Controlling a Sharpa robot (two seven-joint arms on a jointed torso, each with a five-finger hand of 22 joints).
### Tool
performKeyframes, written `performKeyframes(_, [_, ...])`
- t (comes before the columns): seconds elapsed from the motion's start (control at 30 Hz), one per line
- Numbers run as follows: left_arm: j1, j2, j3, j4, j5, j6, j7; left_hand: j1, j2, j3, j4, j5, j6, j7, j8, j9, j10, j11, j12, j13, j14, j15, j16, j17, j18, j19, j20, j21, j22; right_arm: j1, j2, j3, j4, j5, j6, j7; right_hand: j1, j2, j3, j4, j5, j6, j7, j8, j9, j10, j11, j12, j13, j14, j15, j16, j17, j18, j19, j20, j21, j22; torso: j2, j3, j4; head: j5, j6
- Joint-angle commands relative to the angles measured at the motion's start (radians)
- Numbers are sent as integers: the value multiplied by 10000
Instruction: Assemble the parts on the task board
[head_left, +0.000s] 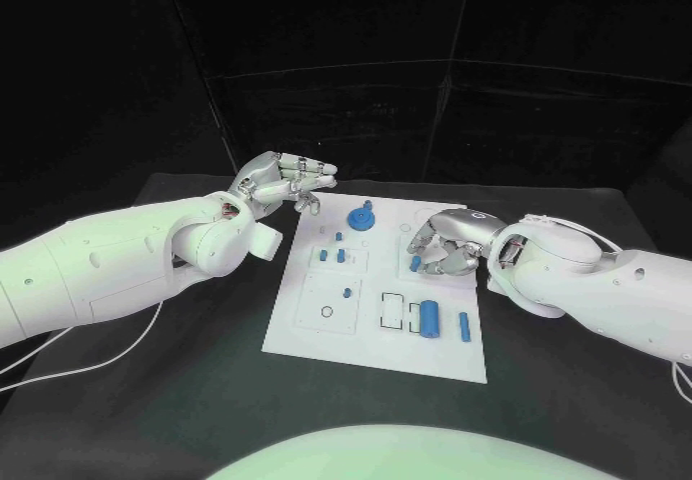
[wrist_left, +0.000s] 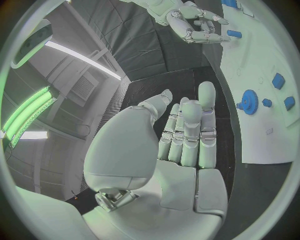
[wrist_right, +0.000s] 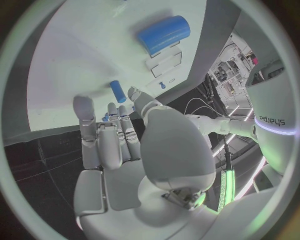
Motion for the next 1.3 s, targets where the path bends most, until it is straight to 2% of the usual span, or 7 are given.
performKeyframes(0.03, [13,9,6,8,38,115,43,0,78,-47,-17,-26,-21,12,-32,-14,-86,-18,66,15,-67,30,-40,-17,125,-30,60,-17,-12,19,71,5,-60,-188,382,-43,76,140,-38,21,-81,76,-39,25,16,227,-29,136,22,425,-45,-21,14,65,107,-67,61,87,-3,1,3,-7,-24])
performKeyframes(0.33, [13,9,5,4,38,119,42,-6,81,-65,-13,-26,-23,13,-27,-14,-92,-16,77,20,-75,33,-47,-37,126,-27,63,-27,-20,12,275,1,-260,-352,395,-102,304,443,347,44,-185,417,-70,89,42,1002,-156,335,25,489,-154,100,167,7,345,-169,282,423,-7,2,1,3,-54])
performKeyframes(0.5, [13,14,5,3,38,122,46,-6,81,-65,-13,-26,-23,13,-27,-14,-92,-16,77,20,-75,33,-47,-37,126,-27,63,-27,-20,9,341,0,-320,-397,380,-128,348,521,529,65,-232,666,-68,150,65,1299,-201,347,33,507,-193,143,214,-14,418,-207,364,539,-11,0,-2,5,-67])
performKeyframes(0.97, [13,0,5,12,38,119,47,-6,81,-65,-13,-26,-23,13,-27,-14,-92,-16,77,20,-75,33,-47,-37,126,-27,63,-27,-20,-40,514,-5,-471,-791,679,-320,362,449,690,47,-314,1027,-80,226,82,1572,-238,265,30,522,-223,191,265,-34,473,-242,444,648,-18,0,1,-1,-143])
performKeyframes(1.3, [13,-4,5,17,38,115,52,-8,91,-78,-8,-26,-24,13,-22,-14,-96,-16,89,24,-72,34,-35,-25,126,-24,66,-36,-29,-82,615,-9,-572,-1024,702,-423,312,413,700,76,-386,1092,-97,227,78,1623,-249,226,27,524,-230,200,273,-38,482,-248,458,667,-23,-6,0,-24,-144])
